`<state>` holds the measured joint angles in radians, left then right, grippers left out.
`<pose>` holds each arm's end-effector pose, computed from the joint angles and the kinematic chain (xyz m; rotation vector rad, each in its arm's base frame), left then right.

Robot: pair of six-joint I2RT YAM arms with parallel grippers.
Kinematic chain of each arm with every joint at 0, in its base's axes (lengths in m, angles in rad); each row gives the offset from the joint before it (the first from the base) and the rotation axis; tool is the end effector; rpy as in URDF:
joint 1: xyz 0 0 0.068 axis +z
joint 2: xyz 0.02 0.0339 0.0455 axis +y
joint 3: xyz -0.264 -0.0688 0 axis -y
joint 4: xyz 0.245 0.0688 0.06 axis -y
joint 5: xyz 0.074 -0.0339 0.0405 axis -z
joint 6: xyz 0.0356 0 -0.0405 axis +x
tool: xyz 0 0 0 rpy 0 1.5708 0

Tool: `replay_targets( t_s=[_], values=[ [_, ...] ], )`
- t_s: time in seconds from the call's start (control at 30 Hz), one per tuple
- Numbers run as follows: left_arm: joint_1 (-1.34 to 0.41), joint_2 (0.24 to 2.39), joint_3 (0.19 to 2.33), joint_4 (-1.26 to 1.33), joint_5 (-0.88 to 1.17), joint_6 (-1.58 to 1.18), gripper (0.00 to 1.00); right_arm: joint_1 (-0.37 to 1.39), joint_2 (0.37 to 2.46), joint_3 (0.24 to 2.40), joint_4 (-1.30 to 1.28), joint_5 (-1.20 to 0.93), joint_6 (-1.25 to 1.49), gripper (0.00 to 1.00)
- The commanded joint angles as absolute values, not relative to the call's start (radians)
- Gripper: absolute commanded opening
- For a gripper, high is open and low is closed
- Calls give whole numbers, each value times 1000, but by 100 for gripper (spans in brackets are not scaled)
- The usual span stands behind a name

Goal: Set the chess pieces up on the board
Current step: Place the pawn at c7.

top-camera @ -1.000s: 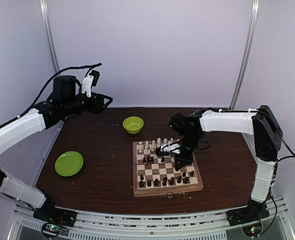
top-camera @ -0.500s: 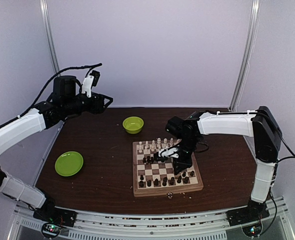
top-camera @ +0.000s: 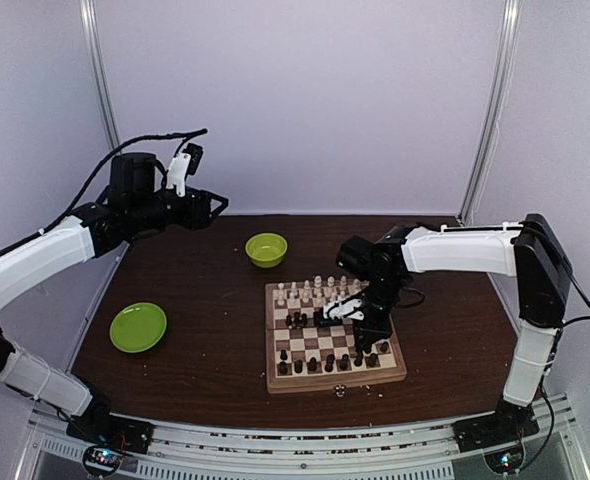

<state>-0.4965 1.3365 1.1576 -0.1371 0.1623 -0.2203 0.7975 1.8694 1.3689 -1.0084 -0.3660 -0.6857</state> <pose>0.2735 -0.1547 0.3518 0.3785 1.8964 -0.6381 0.2340 0.2580 0.1939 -2.0721 2.2362 0.5686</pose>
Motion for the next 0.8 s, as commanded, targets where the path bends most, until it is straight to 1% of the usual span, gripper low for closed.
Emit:
replay_targets(
  t_s=[0.0,0.4,0.77],
  values=[
    [-498,1347,1193,-109,179,-234,59,807,1847,1364,-1018,-351,-696,12],
    [-498,1350,1194,-109,183,-235,59,831,1869,1383,-1028,-370,-697,12],
    [-499,1351,1196,-110,187,-236,59,833,1874,1383,-991,-314,-666,12]
  ],
)
